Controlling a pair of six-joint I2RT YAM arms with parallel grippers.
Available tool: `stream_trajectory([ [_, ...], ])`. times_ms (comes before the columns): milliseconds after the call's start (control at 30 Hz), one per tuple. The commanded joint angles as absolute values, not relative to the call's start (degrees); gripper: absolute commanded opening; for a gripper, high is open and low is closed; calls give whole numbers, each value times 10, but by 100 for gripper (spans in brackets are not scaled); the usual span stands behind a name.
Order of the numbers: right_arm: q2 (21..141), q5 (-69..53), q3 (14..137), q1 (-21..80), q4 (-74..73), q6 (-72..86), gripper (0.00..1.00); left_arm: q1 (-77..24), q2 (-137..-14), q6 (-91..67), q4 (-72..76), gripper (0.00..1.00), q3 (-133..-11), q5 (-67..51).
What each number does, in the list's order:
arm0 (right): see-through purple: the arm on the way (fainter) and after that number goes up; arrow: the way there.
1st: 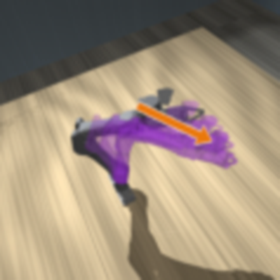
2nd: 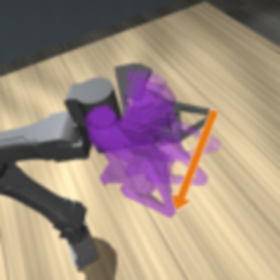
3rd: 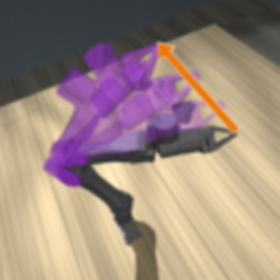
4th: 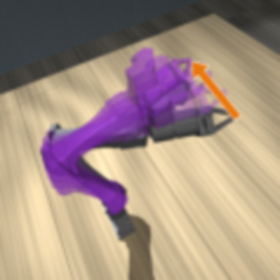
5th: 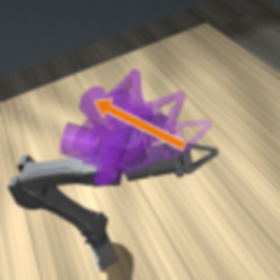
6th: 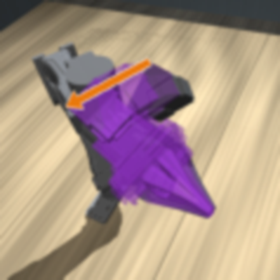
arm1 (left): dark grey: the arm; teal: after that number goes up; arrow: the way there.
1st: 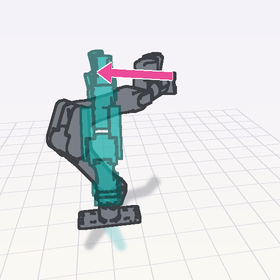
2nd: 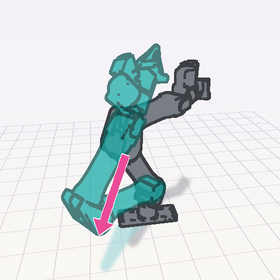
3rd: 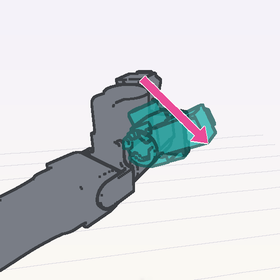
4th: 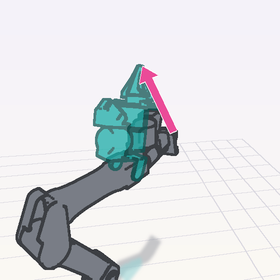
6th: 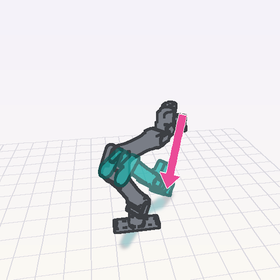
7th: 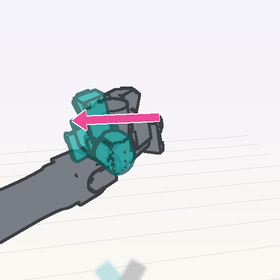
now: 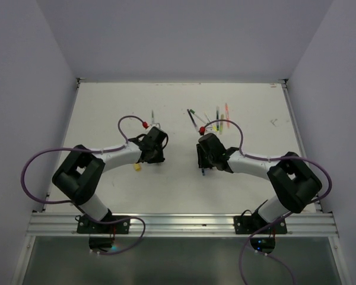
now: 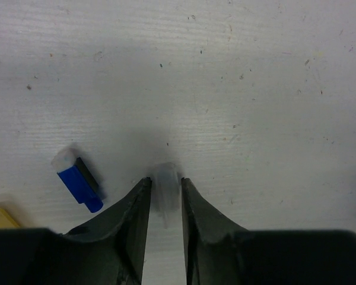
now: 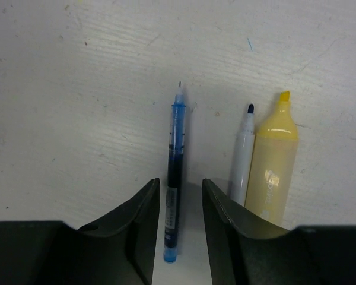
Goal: Open the pen caps
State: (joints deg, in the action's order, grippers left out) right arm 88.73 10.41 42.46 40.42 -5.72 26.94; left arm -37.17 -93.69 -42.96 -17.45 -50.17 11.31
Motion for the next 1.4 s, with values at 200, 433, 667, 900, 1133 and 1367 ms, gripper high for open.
stream_trajectory([
  [200,824,91,514,403,-90,224,49,-374,-870,-412,-214,47,-523,142],
  [433,844,81,582,396,-98,204,70,-367,-811,-375,-230,90,-568,167],
  [667,801,76,555,394,-69,204,87,-286,-877,-320,-213,90,-641,153],
  [900,734,75,473,394,-27,200,88,-248,-1018,-285,-223,81,-767,146],
  [1133,688,59,426,395,-25,202,88,-213,-1144,-271,-250,65,-881,149],
  [1367,678,59,405,395,-20,208,88,-204,-1215,-258,-259,56,-928,135],
])
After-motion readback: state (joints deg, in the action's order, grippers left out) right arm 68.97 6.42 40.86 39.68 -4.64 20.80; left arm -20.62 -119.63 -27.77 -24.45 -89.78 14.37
